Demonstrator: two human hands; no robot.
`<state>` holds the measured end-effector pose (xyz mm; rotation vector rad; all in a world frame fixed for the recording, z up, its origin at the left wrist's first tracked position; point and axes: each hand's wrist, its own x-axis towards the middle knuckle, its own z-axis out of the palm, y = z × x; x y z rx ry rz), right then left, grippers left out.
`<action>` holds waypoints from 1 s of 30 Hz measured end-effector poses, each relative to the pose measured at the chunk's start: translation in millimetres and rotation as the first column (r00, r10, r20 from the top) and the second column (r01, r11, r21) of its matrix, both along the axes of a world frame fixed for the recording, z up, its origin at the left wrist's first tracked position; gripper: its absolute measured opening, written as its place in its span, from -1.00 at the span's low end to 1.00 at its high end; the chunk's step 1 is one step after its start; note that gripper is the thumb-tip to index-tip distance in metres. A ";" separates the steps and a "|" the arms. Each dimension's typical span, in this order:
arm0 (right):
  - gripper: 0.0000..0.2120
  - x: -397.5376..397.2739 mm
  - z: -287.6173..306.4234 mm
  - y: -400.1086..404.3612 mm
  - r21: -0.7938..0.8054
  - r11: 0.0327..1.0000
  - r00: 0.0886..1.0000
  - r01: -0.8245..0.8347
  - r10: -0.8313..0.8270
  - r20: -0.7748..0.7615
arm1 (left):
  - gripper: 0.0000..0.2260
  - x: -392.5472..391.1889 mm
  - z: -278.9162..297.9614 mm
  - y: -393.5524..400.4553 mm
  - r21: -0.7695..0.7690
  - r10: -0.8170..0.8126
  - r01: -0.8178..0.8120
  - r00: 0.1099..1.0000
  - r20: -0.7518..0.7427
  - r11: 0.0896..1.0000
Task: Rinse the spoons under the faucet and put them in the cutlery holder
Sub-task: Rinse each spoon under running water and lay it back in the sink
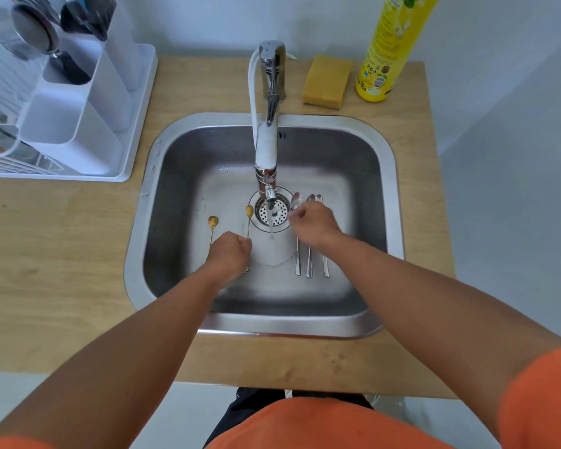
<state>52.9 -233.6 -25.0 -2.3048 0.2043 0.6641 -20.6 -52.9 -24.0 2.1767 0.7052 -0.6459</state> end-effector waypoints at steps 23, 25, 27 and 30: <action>-0.89 -33.9 -12.1 0.5 0.375 0.926 0.968 0.034 0.063 -0.243 | -0.80 18.0 10.9 -29.0 -0.307 0.289 -0.233 0.945 0.151 0.923; -0.89 -34.9 -11.9 -0.1 0.379 0.925 0.975 0.015 0.070 -0.210 | -0.81 20.1 11.0 -29.8 -0.270 0.291 -0.235 0.938 0.187 0.934; -0.89 -34.9 -10.6 -0.7 0.399 0.917 0.981 0.011 0.067 -0.180 | -0.83 19.5 10.6 -30.6 -0.240 0.281 -0.227 0.933 0.226 0.944; -0.89 -33.7 -7.0 0.0 0.412 0.911 0.986 -0.023 0.089 -0.143 | -0.78 14.3 9.3 -32.1 -0.183 0.255 -0.208 0.921 0.294 0.961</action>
